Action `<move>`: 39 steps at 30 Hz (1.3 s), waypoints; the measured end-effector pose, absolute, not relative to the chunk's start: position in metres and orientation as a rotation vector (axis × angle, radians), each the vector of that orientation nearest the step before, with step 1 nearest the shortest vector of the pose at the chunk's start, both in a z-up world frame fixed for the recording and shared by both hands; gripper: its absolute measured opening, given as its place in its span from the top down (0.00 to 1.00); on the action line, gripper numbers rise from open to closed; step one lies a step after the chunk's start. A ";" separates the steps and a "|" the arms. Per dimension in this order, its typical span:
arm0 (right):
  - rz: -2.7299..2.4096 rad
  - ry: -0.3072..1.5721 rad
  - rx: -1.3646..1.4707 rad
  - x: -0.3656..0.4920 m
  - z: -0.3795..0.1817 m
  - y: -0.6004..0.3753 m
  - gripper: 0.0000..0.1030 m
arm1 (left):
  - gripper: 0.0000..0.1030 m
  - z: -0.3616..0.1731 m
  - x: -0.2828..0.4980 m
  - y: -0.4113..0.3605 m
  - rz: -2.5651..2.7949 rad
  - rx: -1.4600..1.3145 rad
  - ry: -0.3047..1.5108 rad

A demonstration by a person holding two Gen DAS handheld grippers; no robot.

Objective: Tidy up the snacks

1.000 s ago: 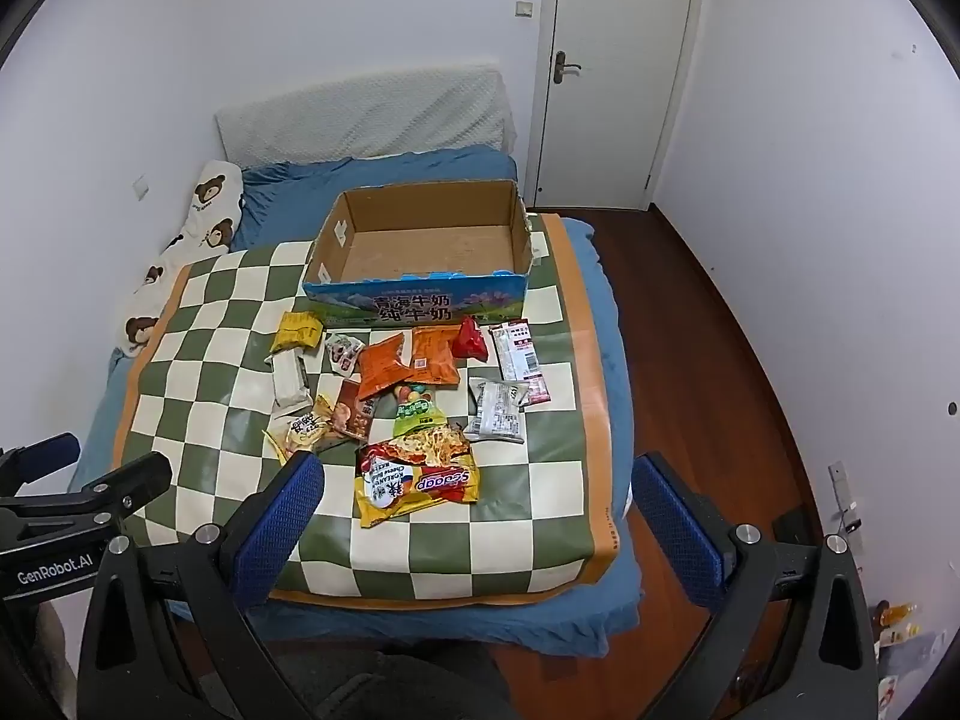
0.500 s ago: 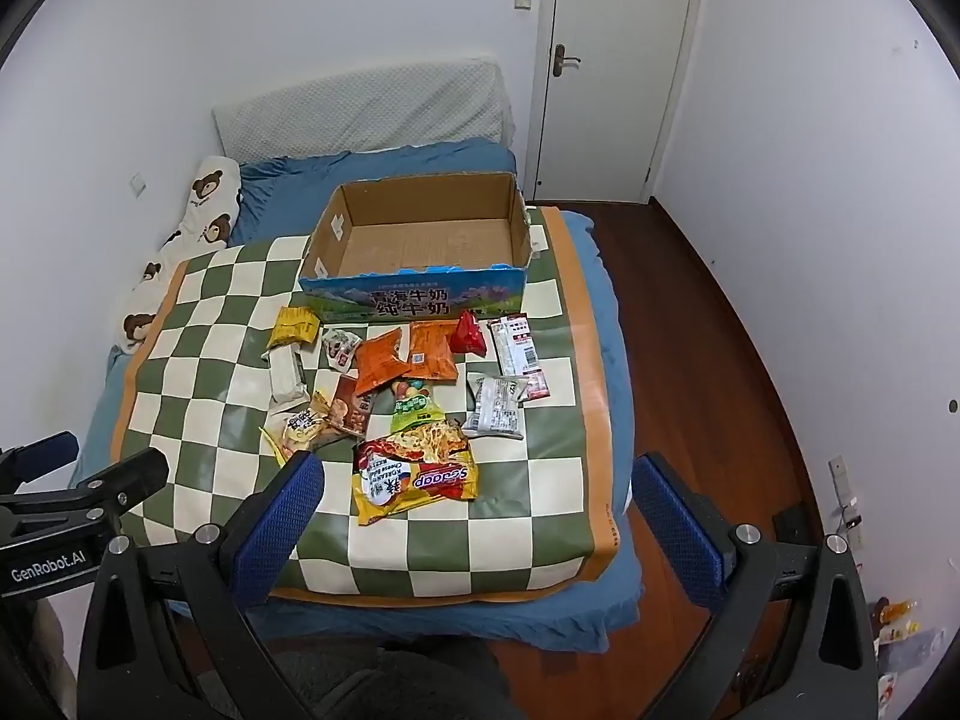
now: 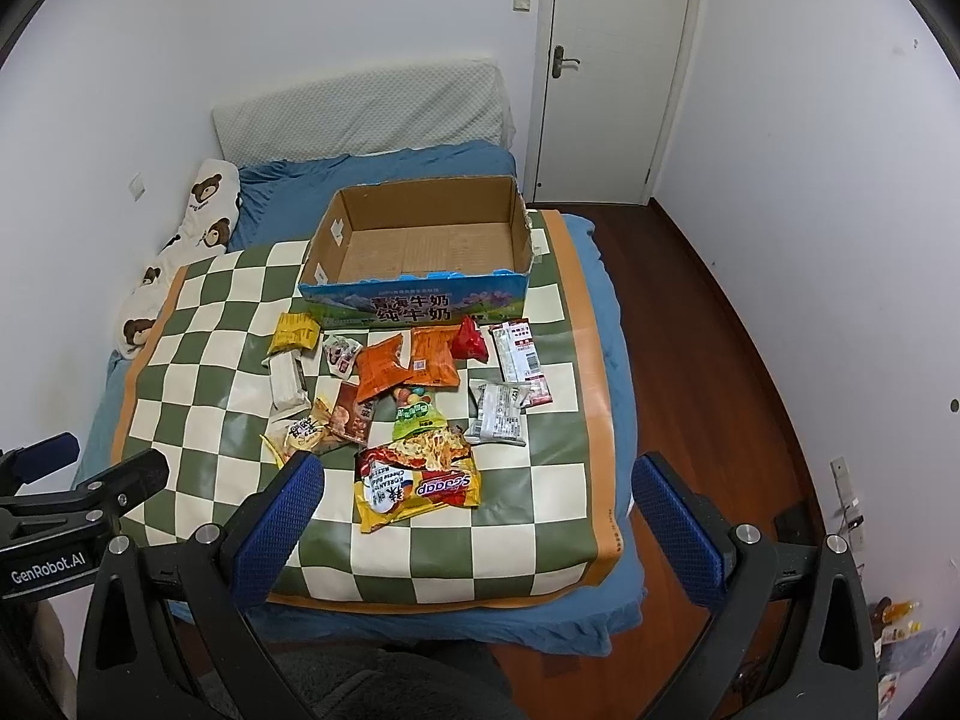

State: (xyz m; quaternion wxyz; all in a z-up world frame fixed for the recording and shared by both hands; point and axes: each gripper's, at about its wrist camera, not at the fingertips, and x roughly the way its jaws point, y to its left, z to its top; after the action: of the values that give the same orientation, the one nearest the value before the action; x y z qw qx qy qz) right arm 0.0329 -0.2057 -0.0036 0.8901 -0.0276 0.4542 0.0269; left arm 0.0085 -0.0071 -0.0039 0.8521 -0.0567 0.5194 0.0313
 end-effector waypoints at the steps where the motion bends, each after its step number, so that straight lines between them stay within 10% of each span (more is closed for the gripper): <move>1: 0.057 0.944 -0.056 0.034 -0.004 -0.206 0.00 | 0.00 -0.005 0.010 -0.009 0.066 -0.118 1.092; 39: 0.043 0.912 -0.040 0.041 0.007 -0.202 0.00 | 0.00 0.004 0.030 -0.003 0.054 -0.121 1.088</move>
State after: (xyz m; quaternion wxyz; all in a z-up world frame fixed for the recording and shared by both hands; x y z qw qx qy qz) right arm 0.0411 -0.2018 0.0070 0.8974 -0.0195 0.4403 0.0207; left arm 0.0298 -0.0025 0.0043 0.8535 -0.0577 0.5172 0.0257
